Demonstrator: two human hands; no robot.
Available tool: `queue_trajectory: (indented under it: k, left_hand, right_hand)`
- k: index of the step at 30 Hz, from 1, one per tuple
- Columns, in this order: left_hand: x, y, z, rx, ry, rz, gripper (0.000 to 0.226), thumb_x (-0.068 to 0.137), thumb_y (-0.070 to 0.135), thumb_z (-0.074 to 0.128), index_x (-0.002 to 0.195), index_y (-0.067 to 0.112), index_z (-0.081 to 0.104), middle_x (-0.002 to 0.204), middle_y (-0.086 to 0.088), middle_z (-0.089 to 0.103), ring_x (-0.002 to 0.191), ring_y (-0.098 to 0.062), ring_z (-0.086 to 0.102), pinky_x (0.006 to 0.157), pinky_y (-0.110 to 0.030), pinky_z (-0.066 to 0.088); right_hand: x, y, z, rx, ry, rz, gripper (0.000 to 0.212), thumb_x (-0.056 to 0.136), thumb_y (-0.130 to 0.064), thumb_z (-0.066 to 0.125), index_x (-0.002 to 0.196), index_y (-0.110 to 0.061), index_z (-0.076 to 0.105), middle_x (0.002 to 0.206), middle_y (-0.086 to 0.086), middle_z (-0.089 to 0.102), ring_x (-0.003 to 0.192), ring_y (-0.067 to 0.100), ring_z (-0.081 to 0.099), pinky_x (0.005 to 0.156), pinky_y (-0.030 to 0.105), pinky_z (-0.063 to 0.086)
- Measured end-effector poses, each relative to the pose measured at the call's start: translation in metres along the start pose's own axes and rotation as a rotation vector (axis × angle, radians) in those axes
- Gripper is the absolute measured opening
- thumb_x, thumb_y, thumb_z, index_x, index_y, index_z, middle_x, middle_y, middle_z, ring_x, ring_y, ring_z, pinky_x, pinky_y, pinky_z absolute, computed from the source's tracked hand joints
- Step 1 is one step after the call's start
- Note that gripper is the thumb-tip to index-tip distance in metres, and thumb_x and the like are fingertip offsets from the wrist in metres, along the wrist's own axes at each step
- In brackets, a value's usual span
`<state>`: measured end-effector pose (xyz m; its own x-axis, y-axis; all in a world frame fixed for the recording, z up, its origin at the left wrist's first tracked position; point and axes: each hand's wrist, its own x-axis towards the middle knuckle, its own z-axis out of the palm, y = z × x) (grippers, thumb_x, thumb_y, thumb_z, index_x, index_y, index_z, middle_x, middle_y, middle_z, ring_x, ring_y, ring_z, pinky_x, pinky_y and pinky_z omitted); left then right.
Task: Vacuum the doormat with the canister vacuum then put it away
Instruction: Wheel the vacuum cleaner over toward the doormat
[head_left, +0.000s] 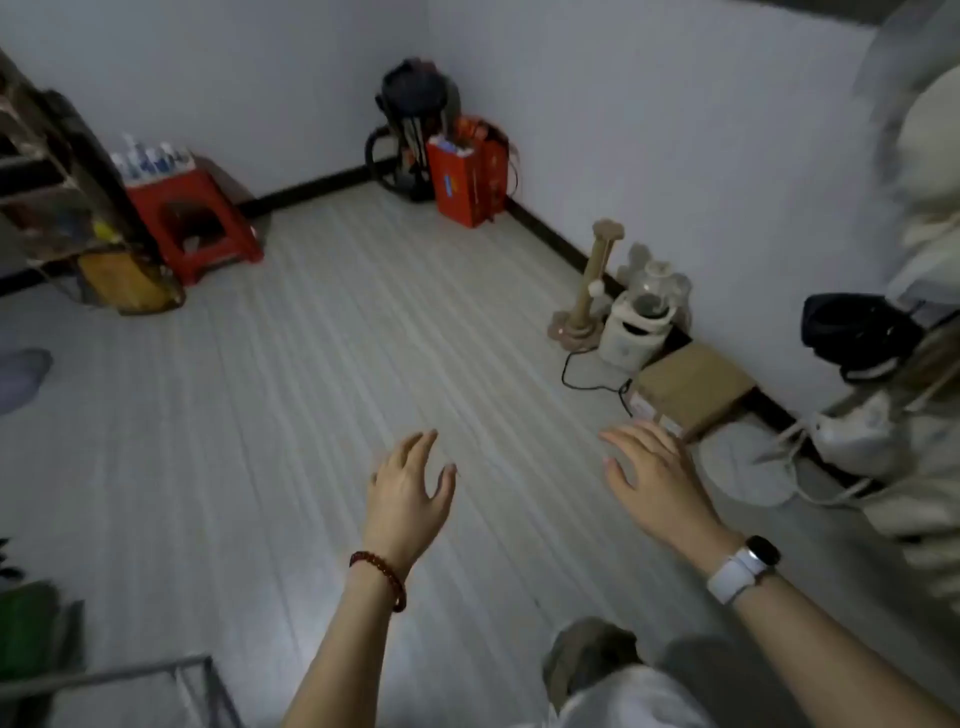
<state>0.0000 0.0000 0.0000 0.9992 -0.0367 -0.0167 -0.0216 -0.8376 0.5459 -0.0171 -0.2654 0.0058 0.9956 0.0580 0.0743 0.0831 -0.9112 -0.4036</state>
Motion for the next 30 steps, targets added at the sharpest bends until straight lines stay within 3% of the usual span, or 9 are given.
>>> queue_trajectory:
  k: [4, 7, 10, 13, 17, 21, 24, 26, 30]
  left_hand:
    - [0.051, -0.030, 0.035, 0.061, -0.209, -0.097, 0.055, 0.093, 0.039, 0.047, 0.142, 0.018, 0.034, 0.146, -0.004, 0.037, 0.137, -0.021, 0.031, 0.112, -0.041, 0.030]
    - [0.117, -0.042, 0.054, 0.061, -0.275, -0.115, 0.057, 0.093, 0.041, 0.046, 0.144, 0.019, 0.031, 0.147, -0.003, 0.035, 0.137, -0.020, 0.029, 0.112, -0.040, 0.030]
    - [0.220, -0.041, 0.051, 0.061, -0.270, -0.126, 0.056, 0.093, 0.040, 0.046, 0.143, 0.019, 0.032, 0.147, -0.004, 0.036, 0.136, -0.021, 0.031, 0.111, -0.041, 0.032]
    - [0.336, -0.037, 0.026, 0.101, -0.245, -0.078, 0.054, 0.094, 0.040, 0.044, 0.142, 0.018, 0.034, 0.145, -0.005, 0.039, 0.134, -0.022, 0.036, 0.110, -0.041, 0.032]
    - [0.461, -0.044, -0.025, 0.130, -0.092, -0.081, 0.047, 0.094, 0.033, 0.047, 0.137, 0.014, 0.043, 0.138, -0.006, 0.048, 0.129, -0.024, 0.043, 0.107, -0.041, 0.033]
    - [0.532, -0.087, -0.052, 0.094, -0.033, -0.200, 0.045, 0.093, 0.029, 0.051, 0.134, 0.012, 0.047, 0.133, -0.008, 0.053, 0.123, -0.026, 0.049, 0.104, -0.041, 0.036]
    - [0.587, -0.141, -0.058, 0.063, -0.074, -0.313, 0.046, 0.092, 0.034, 0.049, 0.133, 0.012, 0.048, 0.134, -0.008, 0.052, 0.122, -0.027, 0.050, 0.103, -0.042, 0.040]
    - [0.634, -0.175, -0.064, 0.052, -0.082, -0.356, 0.045, 0.093, 0.032, 0.049, 0.133, 0.013, 0.047, 0.136, -0.007, 0.049, 0.123, -0.026, 0.048, 0.103, -0.042, 0.040]
    - [0.766, -0.236, -0.097, 0.004, -0.112, -0.335, 0.044, 0.094, 0.029, 0.049, 0.135, 0.013, 0.045, 0.137, -0.007, 0.047, 0.125, -0.025, 0.047, 0.103, -0.042, 0.041]
  right_hand:
    - [0.047, 0.020, 0.030, 0.017, -0.107, 0.131, 0.059, 0.082, -0.044, 0.029, 0.117, -0.010, 0.062, 0.119, 0.008, 0.063, 0.117, 0.031, 0.051, 0.098, 0.045, 0.041]
    - [0.114, 0.035, 0.047, -0.008, -0.218, 0.157, 0.052, 0.089, -0.037, 0.035, 0.133, -0.013, 0.047, 0.136, 0.005, 0.050, 0.128, 0.025, 0.041, 0.105, 0.036, 0.032]
    - [0.214, 0.044, 0.059, 0.019, -0.265, 0.174, 0.048, 0.093, -0.034, 0.038, 0.134, -0.011, 0.046, 0.136, 0.008, 0.050, 0.126, 0.027, 0.043, 0.104, 0.037, 0.036]
    - [0.322, 0.037, 0.061, 0.041, -0.219, 0.141, 0.065, 0.082, -0.046, 0.025, 0.123, -0.008, 0.057, 0.120, 0.014, 0.062, 0.112, 0.035, 0.055, 0.093, 0.043, 0.045]
    - [0.460, 0.010, 0.061, 0.026, -0.255, 0.035, 0.041, 0.091, -0.027, 0.041, 0.123, -0.007, 0.057, 0.121, 0.012, 0.062, 0.116, 0.032, 0.052, 0.097, 0.039, 0.043]
    - [0.574, -0.029, 0.085, 0.065, -0.284, -0.047, 0.046, 0.085, -0.032, 0.037, 0.108, -0.004, 0.066, 0.101, 0.016, 0.070, 0.097, 0.035, 0.063, 0.082, 0.038, 0.050]
    - [0.661, -0.058, 0.121, 0.048, -0.361, -0.079, 0.038, 0.089, -0.025, 0.045, 0.118, -0.007, 0.061, 0.116, 0.012, 0.066, 0.110, 0.031, 0.058, 0.093, 0.035, 0.044]
    - [0.718, -0.076, 0.144, 0.058, -0.382, -0.076, 0.044, 0.087, -0.029, 0.040, 0.119, -0.006, 0.061, 0.119, 0.013, 0.064, 0.113, 0.031, 0.056, 0.096, 0.035, 0.043]
    - [0.850, -0.129, 0.181, 0.063, -0.434, -0.014, 0.044, 0.092, -0.031, 0.037, 0.127, -0.011, 0.054, 0.130, 0.009, 0.058, 0.121, 0.027, 0.051, 0.101, 0.034, 0.039]
